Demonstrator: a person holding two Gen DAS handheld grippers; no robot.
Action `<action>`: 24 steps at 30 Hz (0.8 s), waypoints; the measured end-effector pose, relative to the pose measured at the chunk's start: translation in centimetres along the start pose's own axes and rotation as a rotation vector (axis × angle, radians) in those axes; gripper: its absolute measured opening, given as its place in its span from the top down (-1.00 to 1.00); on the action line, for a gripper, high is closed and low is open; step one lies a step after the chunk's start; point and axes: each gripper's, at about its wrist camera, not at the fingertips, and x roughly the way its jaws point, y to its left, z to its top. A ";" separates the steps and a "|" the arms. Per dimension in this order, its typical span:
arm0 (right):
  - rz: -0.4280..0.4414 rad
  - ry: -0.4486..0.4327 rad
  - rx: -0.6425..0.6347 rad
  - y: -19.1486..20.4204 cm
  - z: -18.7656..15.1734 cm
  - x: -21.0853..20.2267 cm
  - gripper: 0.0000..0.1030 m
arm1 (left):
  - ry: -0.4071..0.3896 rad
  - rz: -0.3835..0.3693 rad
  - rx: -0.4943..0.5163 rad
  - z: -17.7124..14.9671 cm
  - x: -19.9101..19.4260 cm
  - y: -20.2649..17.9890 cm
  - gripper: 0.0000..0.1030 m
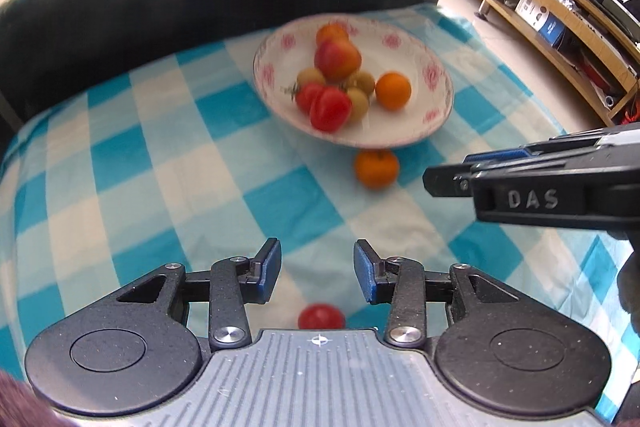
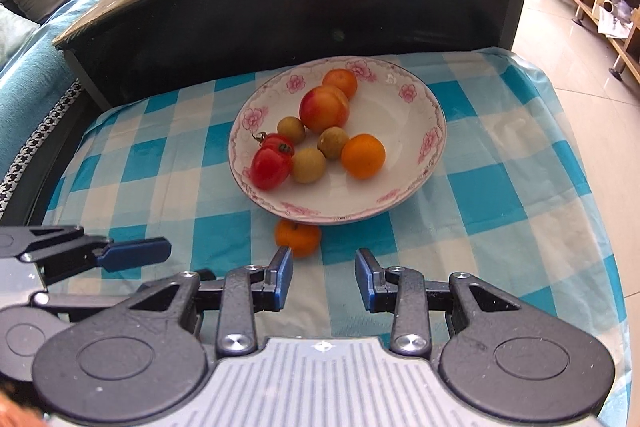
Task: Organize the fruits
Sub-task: 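Open both tools to drop the cherry tomato and mandarin into the bowl, then close the left tool on a cherry tomato while the right tool grasps a mandarin on the cloth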
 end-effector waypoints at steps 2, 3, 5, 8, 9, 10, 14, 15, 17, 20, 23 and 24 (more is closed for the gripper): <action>0.004 0.007 0.009 -0.1 -0.3 -0.1 0.27 | 0.010 -0.011 -0.009 -0.4 -0.1 -0.1 0.06; 0.010 0.012 0.014 -0.2 -0.5 -0.1 0.27 | 0.012 -0.016 -0.010 -0.6 -0.1 -0.2 0.06; 0.017 0.016 0.016 -0.2 -0.7 -0.2 0.27 | 0.018 -0.022 -0.009 -1.0 -0.2 -0.4 0.06; 0.019 0.019 0.013 0.0 -1.0 -0.2 0.27 | 0.037 -0.013 -0.003 -1.6 0.2 -0.7 0.06; 0.021 0.021 0.013 0.1 -1.1 -0.2 0.27 | 0.046 -0.009 -0.003 -1.8 0.4 -0.7 0.06; 0.023 0.023 0.012 0.1 -1.2 -0.2 0.27 | 0.053 -0.005 -0.005 -1.9 0.6 -0.8 0.06; 0.031 0.031 0.005 0.5 -1.5 0.0 0.26 | 0.068 0.002 -0.005 -2.3 1.2 -0.8 0.08; 0.032 0.033 0.002 0.6 -1.5 0.0 0.26 | 0.066 0.005 -0.003 -2.4 1.2 -0.9 0.09; 0.031 0.036 -0.002 0.7 -1.5 0.2 0.26 | 0.062 0.011 0.002 -2.4 1.2 -1.0 0.15; 0.037 0.045 0.007 0.6 -1.4 0.7 0.25 | 0.058 0.007 -0.007 -2.5 1.2 -0.7 0.29; 0.047 0.045 0.028 0.5 -1.2 1.1 0.25 | 0.057 -0.001 -0.008 -2.6 1.0 -0.6 0.30; 0.050 0.042 0.033 0.4 -1.1 1.2 0.25 | 0.057 -0.003 -0.007 -2.6 1.0 -0.5 0.30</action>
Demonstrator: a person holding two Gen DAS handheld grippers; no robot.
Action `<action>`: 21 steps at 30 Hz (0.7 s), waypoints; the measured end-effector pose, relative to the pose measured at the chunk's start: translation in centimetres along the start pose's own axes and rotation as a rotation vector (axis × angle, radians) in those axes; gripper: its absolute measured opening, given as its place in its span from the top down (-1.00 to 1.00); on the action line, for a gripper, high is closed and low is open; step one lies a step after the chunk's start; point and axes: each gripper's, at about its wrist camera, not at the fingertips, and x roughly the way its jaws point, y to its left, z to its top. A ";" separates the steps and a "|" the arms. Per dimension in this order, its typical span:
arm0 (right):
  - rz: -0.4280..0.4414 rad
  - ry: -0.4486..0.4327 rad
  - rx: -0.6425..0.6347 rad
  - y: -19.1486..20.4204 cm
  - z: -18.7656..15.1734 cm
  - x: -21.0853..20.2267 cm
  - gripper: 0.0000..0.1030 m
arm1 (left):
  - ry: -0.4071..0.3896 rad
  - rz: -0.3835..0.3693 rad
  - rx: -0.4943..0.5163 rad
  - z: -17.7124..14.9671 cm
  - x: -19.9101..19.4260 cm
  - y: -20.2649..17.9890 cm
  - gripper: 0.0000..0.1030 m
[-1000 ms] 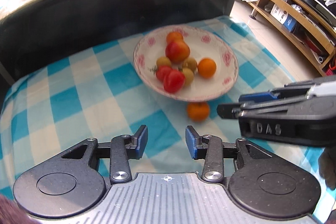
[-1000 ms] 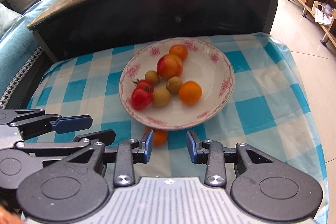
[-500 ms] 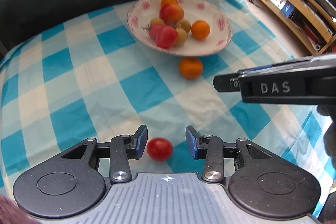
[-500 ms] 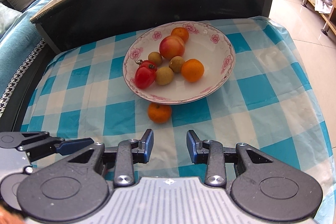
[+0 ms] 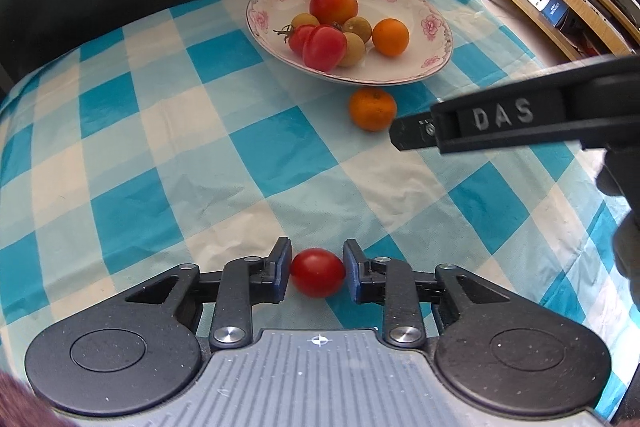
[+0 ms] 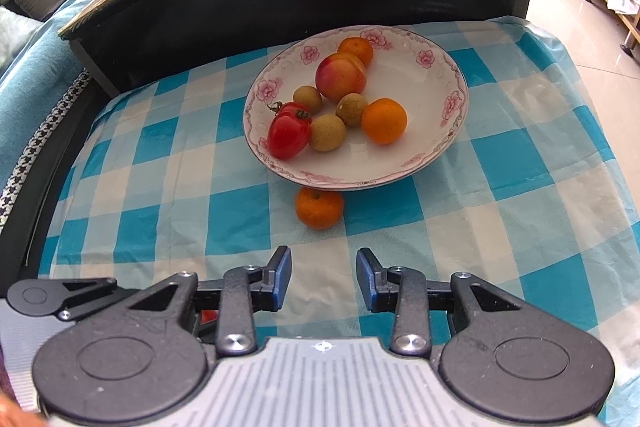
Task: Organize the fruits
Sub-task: 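Close the left tool on a cherry tomato while the right tool grasps a mandarin on the cloth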
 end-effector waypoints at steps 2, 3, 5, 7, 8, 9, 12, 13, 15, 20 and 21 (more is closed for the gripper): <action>0.003 -0.005 0.011 -0.1 0.2 0.2 0.23 | -0.001 -0.004 0.004 -0.1 -0.1 0.1 0.31; 0.005 -0.007 0.019 -0.2 0.3 0.4 0.22 | -0.001 -0.007 0.004 -0.1 -0.1 0.1 0.31; 0.006 -0.011 0.037 -0.4 0.5 0.7 0.22 | -0.002 -0.015 0.001 -0.2 -0.1 0.2 0.31; 0.006 -0.012 0.054 -0.6 0.8 1.0 0.21 | -0.003 -0.019 0.002 -0.2 -0.1 0.3 0.31; 0.011 -0.015 0.065 -0.7 0.9 1.2 0.21 | -0.003 -0.022 0.000 -0.3 -0.1 0.3 0.31; 0.021 -0.021 0.078 -0.8 1.0 1.3 0.21 | -0.003 -0.025 -0.001 -0.2 -0.1 0.4 0.31; 0.036 -0.032 0.096 -0.6 1.4 1.9 0.21 | -0.004 -0.032 -0.005 -0.2 0.0 0.6 0.30; 0.034 -0.033 0.097 -0.5 1.5 2.1 0.21 | -0.005 -0.034 -0.007 -0.2 0.1 0.7 0.30; 0.035 -0.024 0.096 -0.3 1.6 2.8 0.21 | -0.007 -0.038 -0.007 -0.3 0.1 0.7 0.30; 0.014 -0.027 0.057 0.2 1.6 4.3 0.20 | -0.011 -0.035 0.004 -0.3 0.3 0.7 0.29; 0.009 -0.025 0.044 0.3 1.6 4.4 0.20 | -0.011 -0.033 0.006 -0.4 0.2 0.7 0.29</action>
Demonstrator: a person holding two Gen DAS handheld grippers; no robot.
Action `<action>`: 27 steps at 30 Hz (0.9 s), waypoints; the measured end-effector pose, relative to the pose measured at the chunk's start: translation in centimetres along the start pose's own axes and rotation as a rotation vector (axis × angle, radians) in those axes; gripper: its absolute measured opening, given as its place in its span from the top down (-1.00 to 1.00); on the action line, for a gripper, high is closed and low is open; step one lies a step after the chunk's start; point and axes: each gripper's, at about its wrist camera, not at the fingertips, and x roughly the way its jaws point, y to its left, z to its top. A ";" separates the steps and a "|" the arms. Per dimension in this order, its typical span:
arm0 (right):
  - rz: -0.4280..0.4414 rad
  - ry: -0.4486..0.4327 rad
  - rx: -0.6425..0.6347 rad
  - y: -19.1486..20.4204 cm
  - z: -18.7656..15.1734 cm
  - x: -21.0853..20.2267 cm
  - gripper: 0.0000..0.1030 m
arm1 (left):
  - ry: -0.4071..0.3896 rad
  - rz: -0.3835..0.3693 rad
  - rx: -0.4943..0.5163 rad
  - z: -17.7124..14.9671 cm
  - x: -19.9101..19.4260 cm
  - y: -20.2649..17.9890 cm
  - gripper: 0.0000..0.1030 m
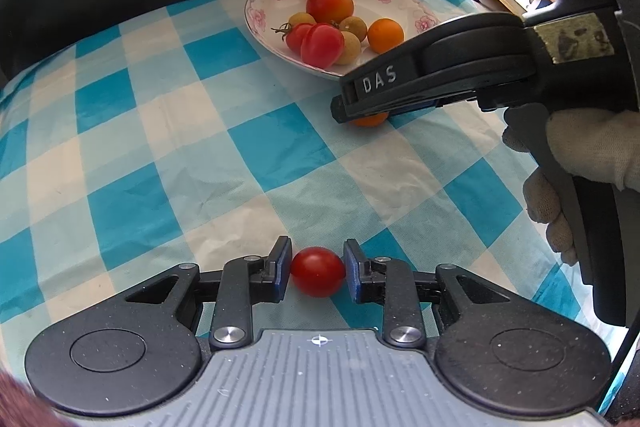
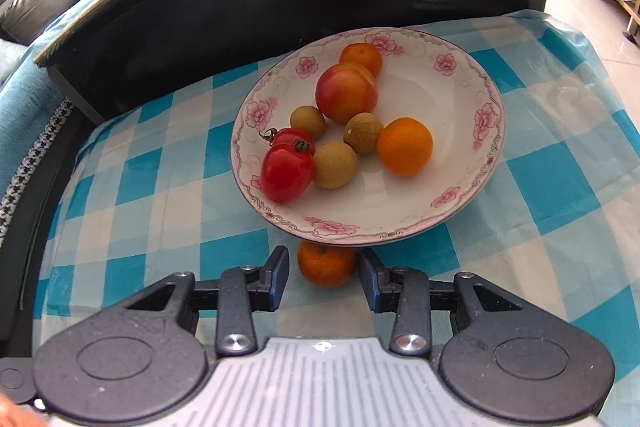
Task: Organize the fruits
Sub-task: 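Close the left tool on a cherry tomato while the right tool grasps a mandarin on the cloth, then lift the cherry tomato and mandarin off the cloth with both tools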
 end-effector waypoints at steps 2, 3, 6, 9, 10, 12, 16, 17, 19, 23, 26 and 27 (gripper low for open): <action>-0.014 -0.006 -0.034 0.3 -0.1 0.1 0.21 | 0.000 0.003 0.006 -0.1 -0.1 -0.1 0.30; -0.023 -0.004 -0.050 0.5 -0.1 0.2 0.25 | 0.000 0.005 0.010 -0.1 -0.1 -0.2 0.30; -0.026 0.008 -0.071 0.6 -0.3 0.0 0.29 | 0.001 0.009 0.014 -0.2 -0.2 -0.3 0.30; -0.032 0.026 -0.093 0.5 -1.1 -0.6 0.30 | 0.002 0.012 0.017 -0.3 -0.3 -0.4 0.30; -0.036 0.034 -0.102 0.5 -1.4 -0.8 0.30 | 0.002 0.012 0.019 -0.4 -0.3 -0.4 0.30; -0.045 0.048 -0.116 0.4 -2.2 -1.5 0.30 | 0.003 0.013 0.022 -0.5 -0.4 -0.4 0.30; -0.068 0.078 -0.127 -0.2 -3.8 -3.2 0.30 | 0.008 0.010 0.033 -0.9 -0.7 -0.6 0.30; -0.074 0.082 -0.131 -0.3 -4.2 -3.7 0.30 | 0.007 0.006 0.038 -1.0 -0.8 -0.7 0.30; -0.078 0.093 -0.144 -0.3 -5.2 -4.6 0.30 | 0.005 0.001 0.044 -1.3 -1.0 -0.8 0.29; -0.088 0.122 -0.188 0.1 -7.2 -5.6 0.30 | 0.006 0.009 0.052 -2.0 -1.0 -0.9 0.27; -0.110 0.130 -0.219 0.3 -8.2 -5.5 0.30 | 0.002 0.008 0.051 -2.2 -1.1 -0.9 0.26; -0.109 0.129 -0.215 0.3 -8.4 -5.5 0.30 | -0.001 0.010 0.050 -2.2 -1.1 -0.8 0.26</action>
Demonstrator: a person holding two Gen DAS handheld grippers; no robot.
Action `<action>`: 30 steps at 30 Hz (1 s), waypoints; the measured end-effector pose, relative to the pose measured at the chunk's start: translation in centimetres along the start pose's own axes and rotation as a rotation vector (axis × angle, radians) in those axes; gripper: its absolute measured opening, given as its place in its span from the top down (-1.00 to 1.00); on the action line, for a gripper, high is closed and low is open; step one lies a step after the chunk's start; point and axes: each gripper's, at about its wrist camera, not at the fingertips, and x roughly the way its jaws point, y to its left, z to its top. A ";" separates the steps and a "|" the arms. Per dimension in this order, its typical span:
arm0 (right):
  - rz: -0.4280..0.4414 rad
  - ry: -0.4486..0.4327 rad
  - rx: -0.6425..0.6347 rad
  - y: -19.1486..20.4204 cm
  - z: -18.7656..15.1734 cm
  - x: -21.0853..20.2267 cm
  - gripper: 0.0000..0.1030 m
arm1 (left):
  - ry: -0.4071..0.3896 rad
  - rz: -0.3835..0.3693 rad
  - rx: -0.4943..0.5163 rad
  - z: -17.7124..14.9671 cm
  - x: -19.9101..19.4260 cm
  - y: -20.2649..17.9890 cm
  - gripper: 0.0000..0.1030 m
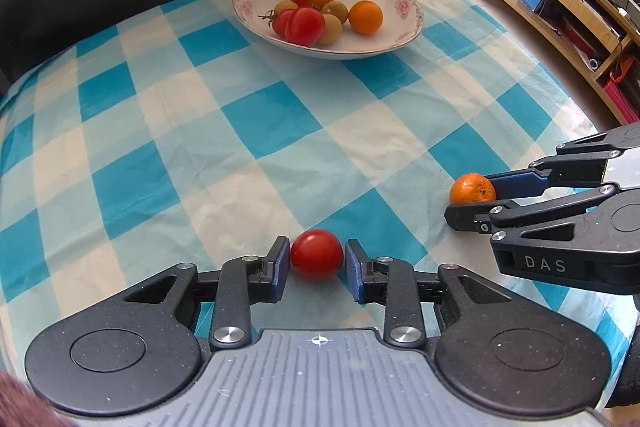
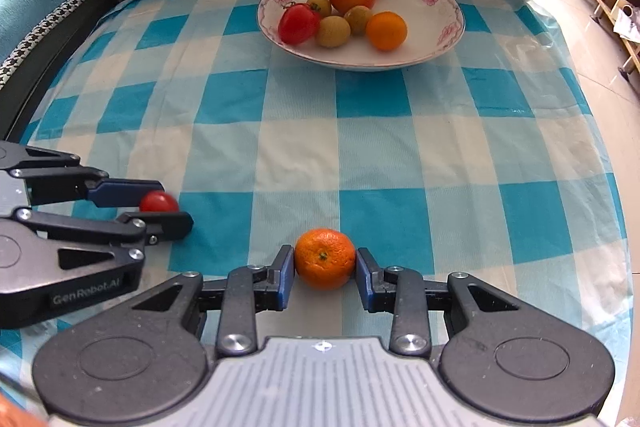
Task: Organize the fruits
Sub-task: 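Lift the cherry tomato and mandarin off the cloth with both tools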
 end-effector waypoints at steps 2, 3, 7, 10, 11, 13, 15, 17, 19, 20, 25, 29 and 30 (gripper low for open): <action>-0.002 -0.002 -0.002 0.0 -0.2 -0.1 0.30 | -0.003 0.002 0.002 0.1 0.0 0.0 0.24; -0.003 -0.004 -0.004 -0.1 -0.3 -0.2 0.30 | -0.005 0.002 -0.002 0.2 0.0 0.0 0.23; 0.015 -0.011 0.012 -0.4 -0.4 -0.2 0.24 | -0.018 -0.006 -0.024 0.6 -0.2 0.2 0.14; 0.031 -0.016 0.013 -0.6 -0.2 -0.3 0.16 | -0.019 -0.020 -0.050 0.8 -0.4 0.3 0.08; 0.033 -0.019 0.014 -0.6 -0.2 -0.4 0.16 | -0.020 -0.020 -0.055 0.9 -0.5 0.3 0.03; 0.041 -0.031 0.025 -0.9 -0.2 -0.6 0.14 | -0.024 -0.018 -0.060 0.9 -0.6 0.2 -0.01; 0.046 -0.037 0.033 -1.1 -0.1 -0.8 0.11 | -0.023 -0.017 -0.061 0.9 -0.6 0.2 -0.01; 0.048 -0.043 0.039 -1.2 -0.1 -1.0 0.09 | -0.022 -0.010 -0.061 0.8 -0.5 0.1 -0.01; 0.047 -0.045 0.038 -1.3 -0.1 -1.0 0.09 | -0.017 -0.008 -0.068 0.8 -0.5 0.2 -0.01; 0.047 -0.046 0.038 -1.3 -0.1 -1.0 0.09 | -0.017 -0.009 -0.073 0.7 -0.5 0.2 -0.01; 0.047 -0.039 0.029 -1.1 -0.1 -0.7 0.09 | -0.015 -0.004 -0.072 0.6 -0.5 0.1 0.06; 0.044 -0.038 0.024 -1.0 0.0 -0.5 0.09 | 0.004 0.002 -0.076 0.2 -0.2 0.1 0.15; 0.044 -0.036 0.025 -1.0 0.0 -0.4 0.09 | 0.007 0.005 -0.082 0.1 -0.1 0.1 0.16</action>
